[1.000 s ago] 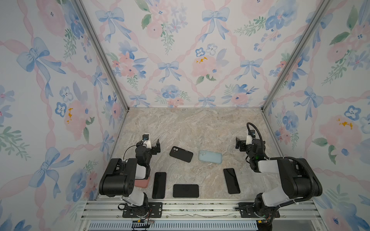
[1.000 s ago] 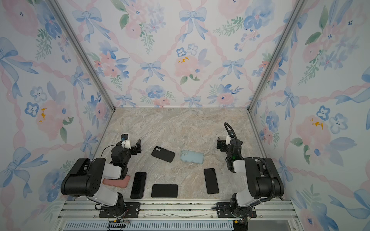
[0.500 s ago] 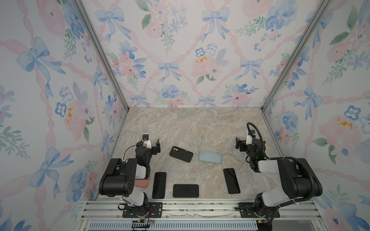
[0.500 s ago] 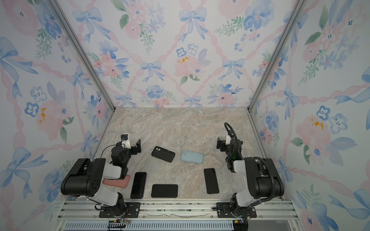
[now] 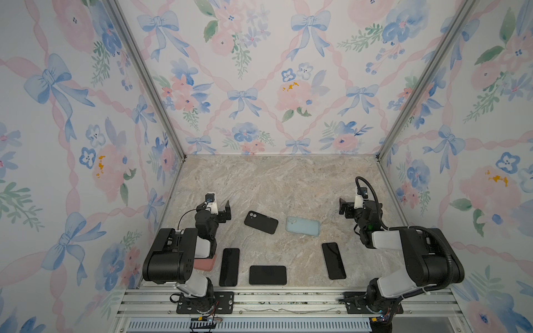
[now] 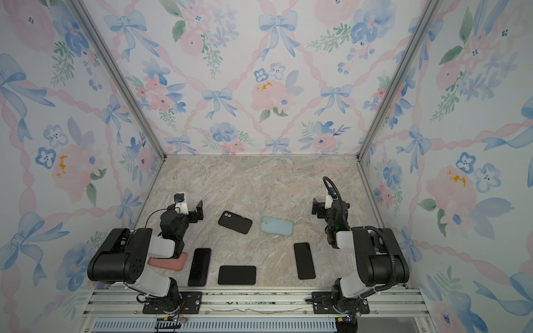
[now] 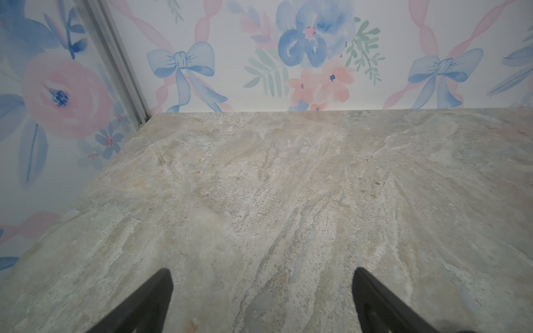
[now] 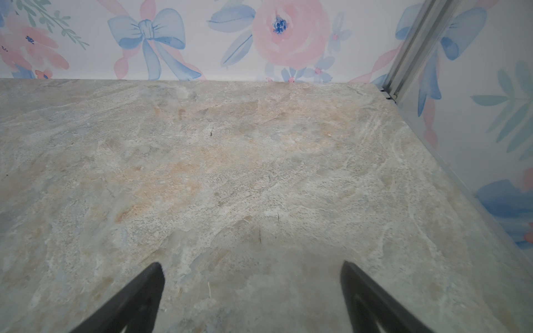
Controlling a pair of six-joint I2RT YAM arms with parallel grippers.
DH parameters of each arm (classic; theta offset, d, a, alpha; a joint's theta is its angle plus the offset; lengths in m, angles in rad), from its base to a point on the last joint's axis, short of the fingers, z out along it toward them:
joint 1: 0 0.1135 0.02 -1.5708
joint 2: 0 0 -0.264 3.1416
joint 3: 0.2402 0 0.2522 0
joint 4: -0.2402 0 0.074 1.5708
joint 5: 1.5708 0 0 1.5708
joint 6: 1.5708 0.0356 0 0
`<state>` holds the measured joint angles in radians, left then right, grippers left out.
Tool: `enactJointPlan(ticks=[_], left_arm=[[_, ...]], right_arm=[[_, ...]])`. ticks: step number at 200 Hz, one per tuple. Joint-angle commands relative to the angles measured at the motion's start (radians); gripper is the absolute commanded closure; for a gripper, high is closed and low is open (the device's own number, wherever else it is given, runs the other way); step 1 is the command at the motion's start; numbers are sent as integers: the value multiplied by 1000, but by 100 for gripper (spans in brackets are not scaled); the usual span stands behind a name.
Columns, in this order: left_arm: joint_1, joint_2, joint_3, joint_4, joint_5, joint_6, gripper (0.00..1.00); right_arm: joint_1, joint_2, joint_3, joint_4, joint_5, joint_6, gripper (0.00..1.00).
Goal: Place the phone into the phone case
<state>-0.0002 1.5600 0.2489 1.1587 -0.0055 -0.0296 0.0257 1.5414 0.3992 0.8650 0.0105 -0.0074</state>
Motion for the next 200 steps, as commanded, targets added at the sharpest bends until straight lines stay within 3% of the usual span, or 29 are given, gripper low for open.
enactJointPlan(ticks=[1, 200], left_arm=[[-4, -2, -1, 25, 4, 1, 2], [-7, 1, 1, 25, -3, 3, 2]], right_arm=[[-10, 5, 5, 16, -10, 12, 3], [-11, 5, 7, 11, -11, 12, 3]])
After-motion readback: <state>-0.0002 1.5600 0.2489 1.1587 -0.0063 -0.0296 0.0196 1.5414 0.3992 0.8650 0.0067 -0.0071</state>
